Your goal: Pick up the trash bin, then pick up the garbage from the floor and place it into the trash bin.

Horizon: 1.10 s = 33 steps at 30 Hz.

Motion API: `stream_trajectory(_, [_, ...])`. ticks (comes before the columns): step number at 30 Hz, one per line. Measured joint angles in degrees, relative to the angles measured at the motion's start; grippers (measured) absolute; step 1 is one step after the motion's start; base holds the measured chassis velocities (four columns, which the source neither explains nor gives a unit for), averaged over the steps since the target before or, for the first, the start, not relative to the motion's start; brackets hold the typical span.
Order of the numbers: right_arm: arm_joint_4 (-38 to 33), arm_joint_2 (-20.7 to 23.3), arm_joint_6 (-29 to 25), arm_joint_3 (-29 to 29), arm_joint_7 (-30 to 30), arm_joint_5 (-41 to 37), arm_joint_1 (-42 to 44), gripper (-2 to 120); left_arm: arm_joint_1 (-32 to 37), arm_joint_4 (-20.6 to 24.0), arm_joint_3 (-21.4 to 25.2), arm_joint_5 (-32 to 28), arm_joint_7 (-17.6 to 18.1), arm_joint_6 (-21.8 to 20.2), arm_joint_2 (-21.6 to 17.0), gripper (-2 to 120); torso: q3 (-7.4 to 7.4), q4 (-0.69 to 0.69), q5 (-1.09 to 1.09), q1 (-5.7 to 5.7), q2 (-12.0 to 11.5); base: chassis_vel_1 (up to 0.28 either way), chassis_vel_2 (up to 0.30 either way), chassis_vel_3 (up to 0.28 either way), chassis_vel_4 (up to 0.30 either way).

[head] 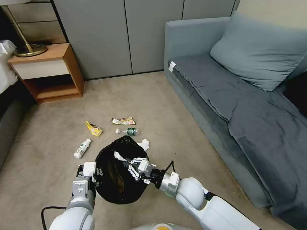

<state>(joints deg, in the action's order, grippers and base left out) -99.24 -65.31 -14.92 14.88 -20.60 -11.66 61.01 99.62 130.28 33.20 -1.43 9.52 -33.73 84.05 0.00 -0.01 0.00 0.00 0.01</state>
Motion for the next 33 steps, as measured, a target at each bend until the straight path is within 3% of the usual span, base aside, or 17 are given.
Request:
stream_trajectory(5, [0.07,0.0,0.01,-0.14,-0.09,0.51,0.43,10,-0.09,0.02,-0.11,0.01,0.0,-0.1,-0.04,2,0.0,0.0,0.0,0.0,0.0,0.0,0.0,0.0,0.0])
stream_trajectory(8, [0.05,0.03,0.15,-0.14,0.14,0.52,0.43,27,-0.15,0.23,-0.18,0.01,-0.06,-0.19,-0.11,2,0.0,0.0,0.0,0.0,0.0,0.0,0.0,0.0,0.0])
stream_trajectory(13, [-0.11,0.02,0.38,-0.01,0.3,0.51,0.46,40,0.05,0.23,-0.19,0.03,-0.09,-0.19,-0.24,2,0.0,0.0,0.0,0.0,0.0,0.0,0.0,0.0,0.0])
stream_trajectory(15, [-0.28,-0.02,0.55,0.17,0.39,0.51,0.58,54,0.06,0.28,-0.19,0.05,-0.09,-0.19,-0.2,2,0.0,0.01,0.0,0.0,0.0,0.0,0.0,0.0,0.0])
stream_trajectory(20, [-0.77,0.51,0.68,0.25,0.41,0.51,0.8,67,0.14,0.49,-0.2,0.06,-0.1,-0.19,-0.15,2,0.0,0.0,0.0,0.0,0.0,0.0,0.0,0.0,0.0])
stream_trajectory(23, [-1.02,0.94,0.72,0.3,0.41,0.52,0.89,82,0.31,0.58,-0.19,0.11,-0.1,-0.19,-0.18,2,0.0,0.0,0.0,0.0,0.0,0.0,0.0,0.0,0.0])
stream_trajectory(25, [-1.06,0.96,0.73,0.3,0.41,0.52,0.9,84,0.32,0.61,-0.19,0.11,-0.11,-0.19,-0.19,2,0.0,0.0,0.0,0.0,0.0,0.0,0.0,0.0,0.0])
stream_trajectory(27, [-1.43,1.08,0.73,0.3,0.41,0.6,1.01,96,0.36,0.64,-0.19,0.17,-0.11,-0.19,-0.19,2,0.0,0.01,0.0,0.0,0.0,0.0,0.0,0.0,0.0])
stream_trajectory(33, [-5.21,1.68,0.72,-0.41,1.37,0.8,1.07,109,0.34,0.41,-0.25,0.32,-0.13,-0.18,-0.31,2,0.0,0.01,0.0,0.0,0.0,0.0,0.0,0.0,0.0])
